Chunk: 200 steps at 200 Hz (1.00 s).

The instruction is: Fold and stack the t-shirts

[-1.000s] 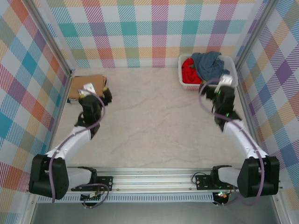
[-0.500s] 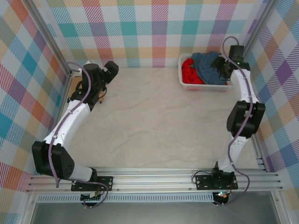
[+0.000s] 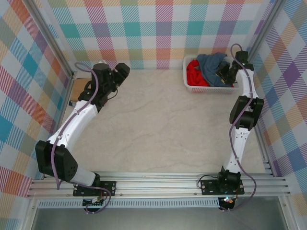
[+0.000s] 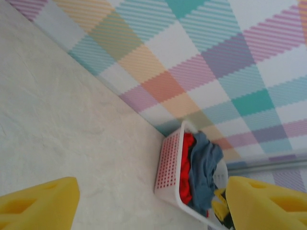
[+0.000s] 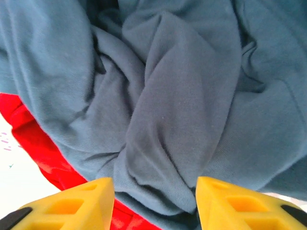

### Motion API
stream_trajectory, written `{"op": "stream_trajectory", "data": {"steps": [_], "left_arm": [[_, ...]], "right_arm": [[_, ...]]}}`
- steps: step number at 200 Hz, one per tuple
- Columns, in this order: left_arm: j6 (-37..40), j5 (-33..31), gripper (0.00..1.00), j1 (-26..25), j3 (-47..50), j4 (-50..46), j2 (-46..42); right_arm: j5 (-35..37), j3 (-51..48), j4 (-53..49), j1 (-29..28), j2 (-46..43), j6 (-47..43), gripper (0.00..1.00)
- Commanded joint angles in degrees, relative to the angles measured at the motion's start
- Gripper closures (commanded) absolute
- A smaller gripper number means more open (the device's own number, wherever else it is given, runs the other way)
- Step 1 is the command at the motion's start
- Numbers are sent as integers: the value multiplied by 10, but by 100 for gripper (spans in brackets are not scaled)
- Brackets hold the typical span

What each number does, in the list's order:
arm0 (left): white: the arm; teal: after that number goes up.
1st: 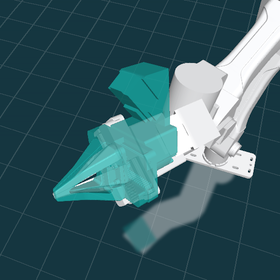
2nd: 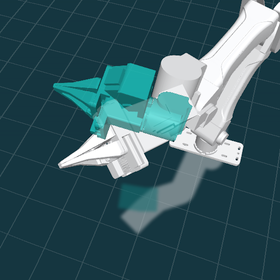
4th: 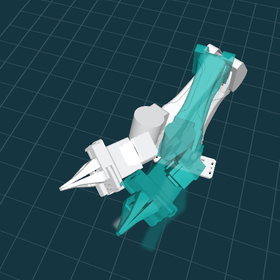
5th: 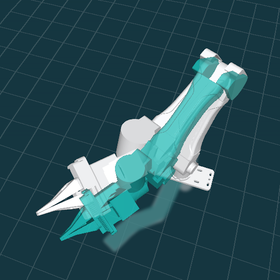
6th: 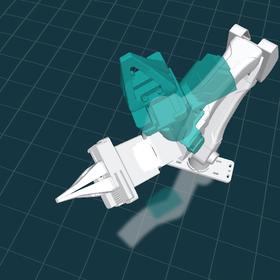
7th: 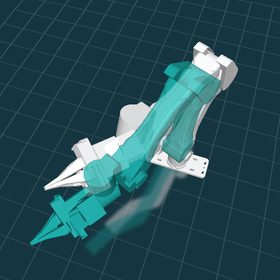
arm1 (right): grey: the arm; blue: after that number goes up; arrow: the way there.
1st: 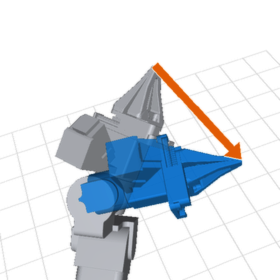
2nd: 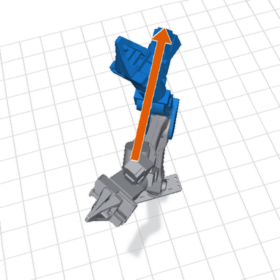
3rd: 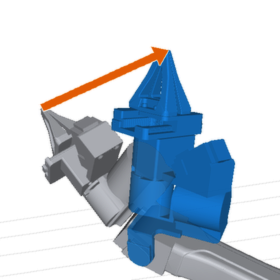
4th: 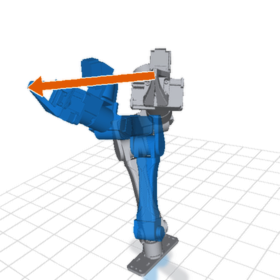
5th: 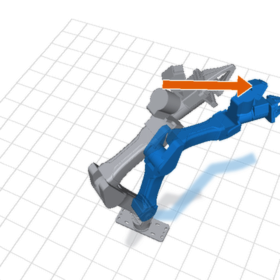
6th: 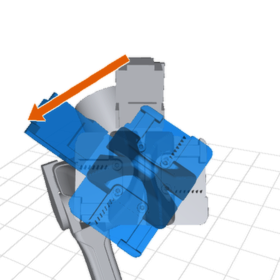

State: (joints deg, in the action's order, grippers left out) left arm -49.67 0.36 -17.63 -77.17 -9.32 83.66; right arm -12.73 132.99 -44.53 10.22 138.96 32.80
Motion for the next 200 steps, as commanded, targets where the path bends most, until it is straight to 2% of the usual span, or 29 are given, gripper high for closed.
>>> {"op": "stream_trajectory", "data": {"steps": [1,42,52,71,95,126,148,168,200], "left_arm": [[10,15,22,-19,15,-14,-1],[38,31,30,-30,36,-5,-23],[45,37,32,-31,42,4,-31],[58,48,33,-33,57,31,-50],[85,55,33,-36,67,47,-74],[94,58,32,-38,64,31,-82],[96,57,32,-41,66,32,-82],[99,54,32,-42,65,30,-78],[106,48,32,-43,51,8,-66]], "right_arm": [[-31,33,-8,-4,22,13,54],[-44,49,23,-5,37,21,67],[-46,53,25,-5,41,22,76],[-50,39,46,-7,31,17,100],[-36,-23,114,-16,-34,8,100],[11,-60,144,-32,-140,-12,100],[17,-90,181,-37,-218,-3,100],[7,-85,197,-47,-271,-3,100],[-47,-55,211,-74,-337,-8,100]]}}
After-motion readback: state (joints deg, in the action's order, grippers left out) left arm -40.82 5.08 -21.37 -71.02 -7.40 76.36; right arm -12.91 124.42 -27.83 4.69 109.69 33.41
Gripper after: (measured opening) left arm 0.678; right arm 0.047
